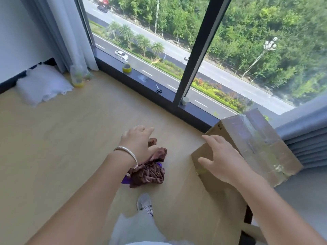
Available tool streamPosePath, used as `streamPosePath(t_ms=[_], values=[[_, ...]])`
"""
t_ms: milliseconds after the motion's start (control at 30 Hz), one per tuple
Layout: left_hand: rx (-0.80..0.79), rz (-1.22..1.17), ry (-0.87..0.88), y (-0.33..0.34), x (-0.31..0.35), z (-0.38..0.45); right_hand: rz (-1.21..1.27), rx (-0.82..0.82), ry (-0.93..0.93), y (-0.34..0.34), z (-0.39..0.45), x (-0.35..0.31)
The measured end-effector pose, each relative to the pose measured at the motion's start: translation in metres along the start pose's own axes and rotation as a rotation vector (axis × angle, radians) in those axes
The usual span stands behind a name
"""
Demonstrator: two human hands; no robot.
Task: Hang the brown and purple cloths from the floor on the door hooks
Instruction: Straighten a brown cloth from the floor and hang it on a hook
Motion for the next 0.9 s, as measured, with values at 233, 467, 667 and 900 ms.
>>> streamPosePath(t_ms=[233, 467, 667, 900], values=[[-0.063, -0.102, -0.19, 0.048, -0.064, 0.027, -0.05, -0.121, -0.127, 0.045, 0.081, -0.023], [-0.149, -0.195, -0.456, 0.131, -0.112, 0.016, -0.102, -0.249, -0.355, 0.12, 0.158, -0.062], [-0.135, -0.259, -0.648, 0.212, -0.135, 0.016, -0.162, -0.393, -0.588, 0.213, 0.227, -0.09], [-0.066, -0.323, -0.762, 0.333, -0.187, 0.05, -0.238, -0.47, -0.716, 0.351, 0.304, -0.099]])
Point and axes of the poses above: each hand's wrist, its own z-axis towards the middle knuckle, its own y-axis out of the palm, x = y × z, the point moved 9 cm from there along z, towards the middle knuckle, and after that the axes turned 3 degrees about y, right-handed, at the moved point
